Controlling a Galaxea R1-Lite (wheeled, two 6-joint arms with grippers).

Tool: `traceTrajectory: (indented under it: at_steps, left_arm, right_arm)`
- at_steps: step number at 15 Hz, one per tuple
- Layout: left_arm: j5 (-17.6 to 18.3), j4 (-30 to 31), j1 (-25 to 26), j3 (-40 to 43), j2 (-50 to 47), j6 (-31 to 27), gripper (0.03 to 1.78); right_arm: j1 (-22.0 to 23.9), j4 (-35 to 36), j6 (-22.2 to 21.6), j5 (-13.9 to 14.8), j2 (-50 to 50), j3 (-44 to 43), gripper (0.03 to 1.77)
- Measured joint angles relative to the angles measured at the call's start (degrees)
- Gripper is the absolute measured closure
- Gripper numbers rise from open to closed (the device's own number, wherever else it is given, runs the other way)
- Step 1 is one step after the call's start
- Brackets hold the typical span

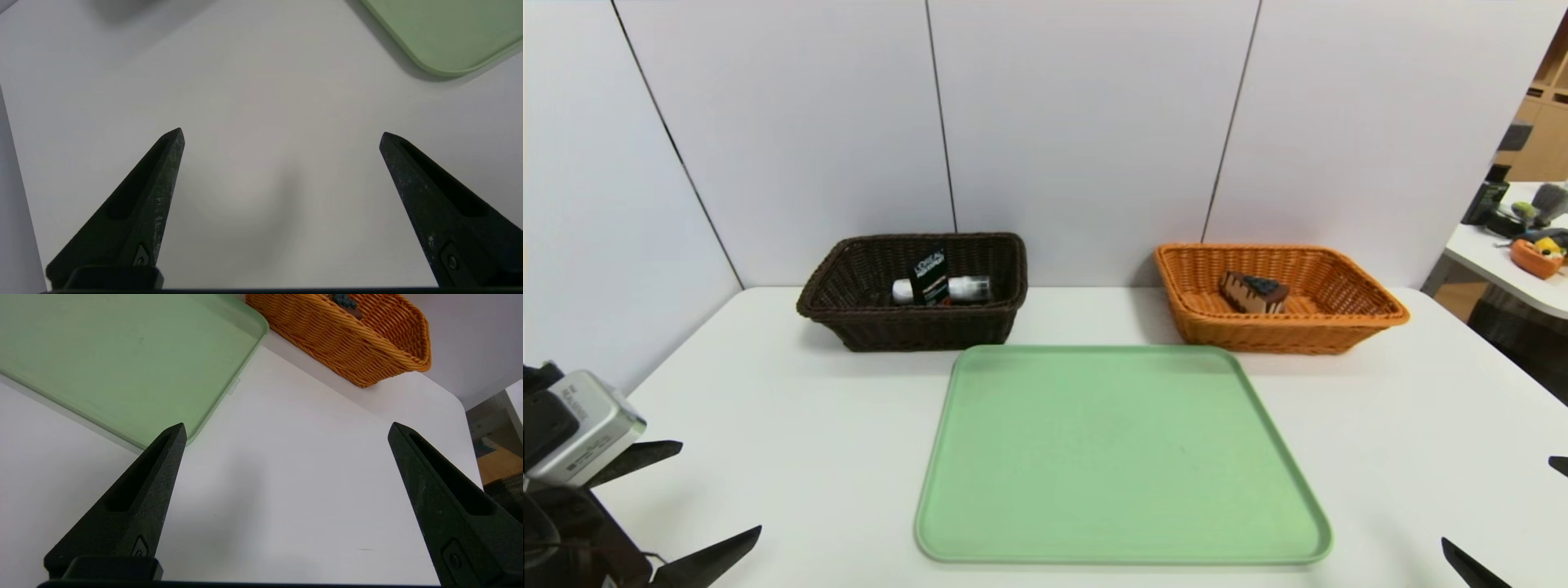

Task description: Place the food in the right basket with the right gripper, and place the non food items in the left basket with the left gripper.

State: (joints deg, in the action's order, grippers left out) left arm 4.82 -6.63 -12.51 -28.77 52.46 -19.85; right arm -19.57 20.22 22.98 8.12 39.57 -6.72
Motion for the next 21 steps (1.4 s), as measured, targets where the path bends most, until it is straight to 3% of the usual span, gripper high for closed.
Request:
traceTrajectory:
  at_steps: [11, 21]
  left_arm:
    - [0.4, 0.1, 8.7, 7.7, -13.2, 5.8, 0.12]
    - [0.6, 0.1, 13.3, 12.3, -24.1, 10.1, 0.12]
  right_arm:
    - [7.5, 0.3, -1.3, 0.3, -0.1, -1.9, 0.10]
    - [14.4, 0.7, -3.2, 0.2, -2.3, -4.9, 0.10]
